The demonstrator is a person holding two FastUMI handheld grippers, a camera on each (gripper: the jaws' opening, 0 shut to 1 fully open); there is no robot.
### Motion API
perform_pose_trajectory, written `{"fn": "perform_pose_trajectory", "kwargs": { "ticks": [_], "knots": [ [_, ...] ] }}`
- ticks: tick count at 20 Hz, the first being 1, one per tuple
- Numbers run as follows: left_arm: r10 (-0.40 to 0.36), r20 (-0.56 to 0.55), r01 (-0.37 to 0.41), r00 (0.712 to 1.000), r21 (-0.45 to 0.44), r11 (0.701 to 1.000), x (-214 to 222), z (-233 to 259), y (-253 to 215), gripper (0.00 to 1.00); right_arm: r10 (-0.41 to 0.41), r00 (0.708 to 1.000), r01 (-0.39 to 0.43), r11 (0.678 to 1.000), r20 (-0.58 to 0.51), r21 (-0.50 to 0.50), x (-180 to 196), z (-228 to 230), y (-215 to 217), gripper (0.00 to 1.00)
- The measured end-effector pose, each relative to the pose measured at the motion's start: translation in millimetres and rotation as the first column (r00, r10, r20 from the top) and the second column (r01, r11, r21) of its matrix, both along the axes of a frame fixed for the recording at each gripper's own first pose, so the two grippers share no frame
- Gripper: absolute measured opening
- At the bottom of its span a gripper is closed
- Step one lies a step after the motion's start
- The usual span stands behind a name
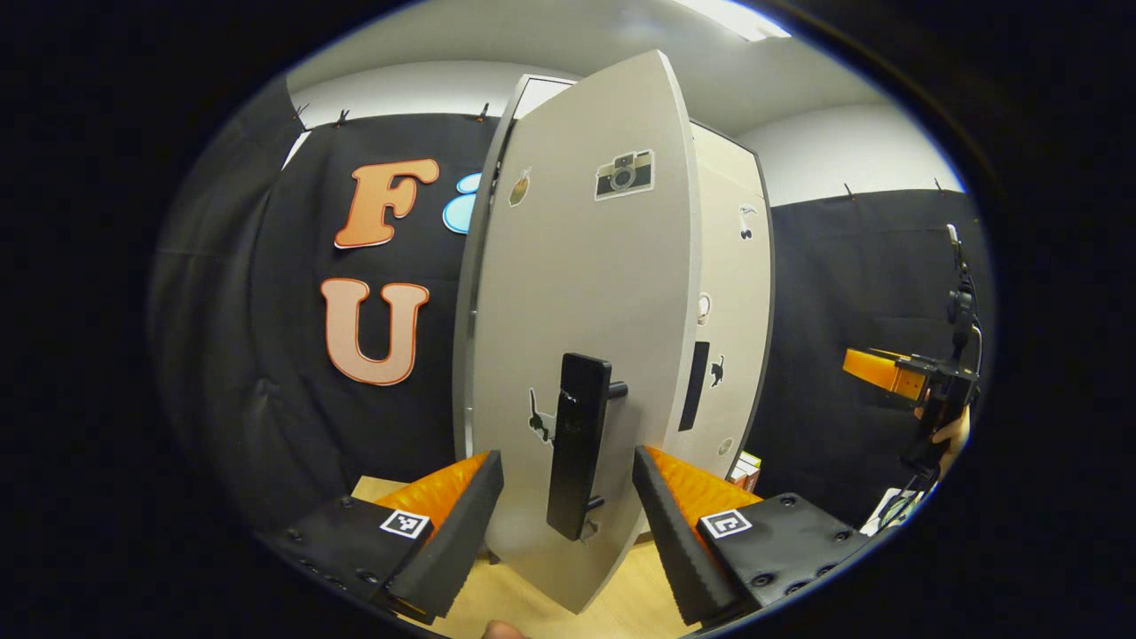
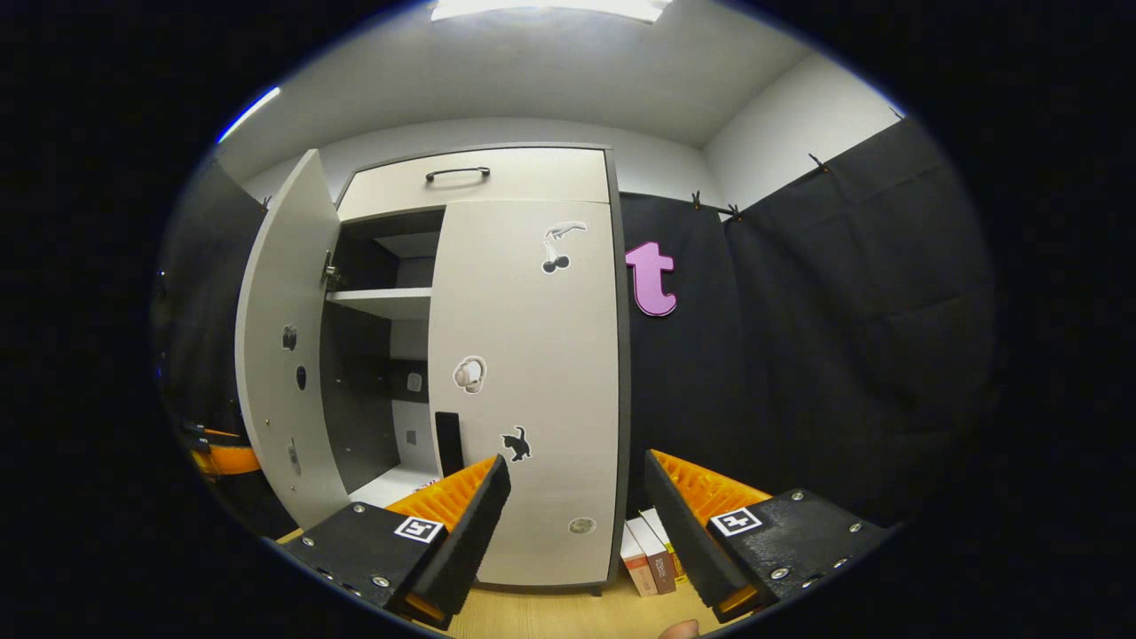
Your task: Grab one shoe with the right hand and put it into the shoe cabinet, grab the other shoe with the left hand and put it into the shoe cabinet; then close the right door with the right hand and the left door with the left hand.
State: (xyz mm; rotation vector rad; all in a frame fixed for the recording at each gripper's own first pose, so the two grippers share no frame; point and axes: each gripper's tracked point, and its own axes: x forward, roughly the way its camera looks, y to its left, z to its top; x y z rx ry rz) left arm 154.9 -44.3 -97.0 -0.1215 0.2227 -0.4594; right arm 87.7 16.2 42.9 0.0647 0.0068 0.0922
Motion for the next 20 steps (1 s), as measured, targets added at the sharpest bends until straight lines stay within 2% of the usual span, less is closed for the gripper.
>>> {"fn": "perform_pose_trajectory", "kwargs": {
  "ticks": [1, 5, 8, 12, 16, 20],
  "knots": [
    [-0.004, -0.002, 0.004, 1.000, -0.003, 1.000, 4, 0, -7, 0.95, -0.008, 1.000, 0.008, 1.000, -0.004, -0.002, -1, -1, -4, 0.94],
    [-0.008, -0.030, 0.007, 1.000, -0.002, 1.000, 12, -15, -37, 0.96, -0.042, 0.999, 0.041, 0.999, -0.016, -0.002, 1, -6, -23, 0.94],
    [0.021, -0.049, -0.022, 0.999, -0.004, 1.000, 29, -25, -51, 0.95, -0.062, 0.998, 0.062, 0.998, -0.029, 0.003, 0, -11, -36, 0.94],
    [0.015, -0.080, -0.017, 0.997, -0.033, 0.999, 52, -33, -74, 0.98, -0.084, 0.995, 0.084, 0.996, -0.048, -0.001, 0, -17, -50, 0.94],
    [0.043, -0.064, -0.044, 0.997, -0.006, 0.999, 62, -35, -93, 1.00, -0.098, 0.994, 0.098, 0.995, -0.053, -0.012, 2, -20, -61, 0.94],
    [0.070, -0.063, -0.069, 0.996, 0.013, 0.998, 69, -41, -102, 0.95, -0.097, 0.993, 0.097, 0.995, -0.060, -0.014, 9, -23, -67, 0.94]
  ]
}}
